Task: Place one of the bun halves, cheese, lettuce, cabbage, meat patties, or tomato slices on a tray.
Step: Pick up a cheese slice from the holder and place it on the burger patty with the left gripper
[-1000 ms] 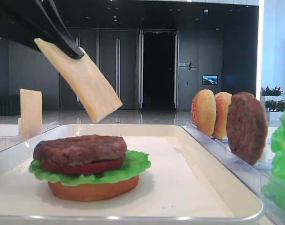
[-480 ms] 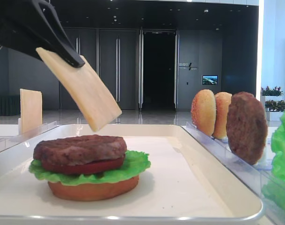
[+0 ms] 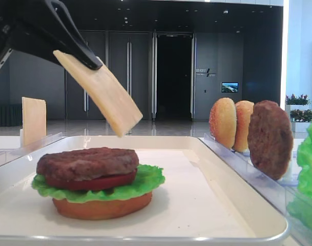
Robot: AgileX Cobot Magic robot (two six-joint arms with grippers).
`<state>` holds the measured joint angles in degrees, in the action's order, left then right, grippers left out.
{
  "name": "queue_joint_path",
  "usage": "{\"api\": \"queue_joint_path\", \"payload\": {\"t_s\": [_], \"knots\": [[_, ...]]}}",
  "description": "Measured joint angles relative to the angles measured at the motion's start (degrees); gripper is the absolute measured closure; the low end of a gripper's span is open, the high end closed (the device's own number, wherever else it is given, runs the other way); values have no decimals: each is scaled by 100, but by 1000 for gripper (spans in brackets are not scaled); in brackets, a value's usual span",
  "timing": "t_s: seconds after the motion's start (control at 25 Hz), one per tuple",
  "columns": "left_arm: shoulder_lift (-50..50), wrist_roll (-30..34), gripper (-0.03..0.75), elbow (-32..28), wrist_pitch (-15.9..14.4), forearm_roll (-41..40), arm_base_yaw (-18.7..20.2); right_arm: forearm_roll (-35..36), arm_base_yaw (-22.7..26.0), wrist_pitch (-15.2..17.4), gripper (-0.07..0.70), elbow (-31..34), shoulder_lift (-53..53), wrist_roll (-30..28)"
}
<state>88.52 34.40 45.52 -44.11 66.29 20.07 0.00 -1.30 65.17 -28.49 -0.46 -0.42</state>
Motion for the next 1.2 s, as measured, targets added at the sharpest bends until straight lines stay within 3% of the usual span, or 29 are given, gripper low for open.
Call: {"api": "queue_joint_path", "payload": {"t_s": [0.2, 0.76, 1.2], "knots": [[0, 24, 694, -152, 361, 116, 342, 0, 0, 5, 150, 0, 0, 0], [0, 69, 694, -159, 594, 216, 379, 0, -7, 5, 150, 0, 0, 0], [0, -96, 694, -159, 613, -90, 379, 0, -7, 5, 150, 0, 0, 0]]}}
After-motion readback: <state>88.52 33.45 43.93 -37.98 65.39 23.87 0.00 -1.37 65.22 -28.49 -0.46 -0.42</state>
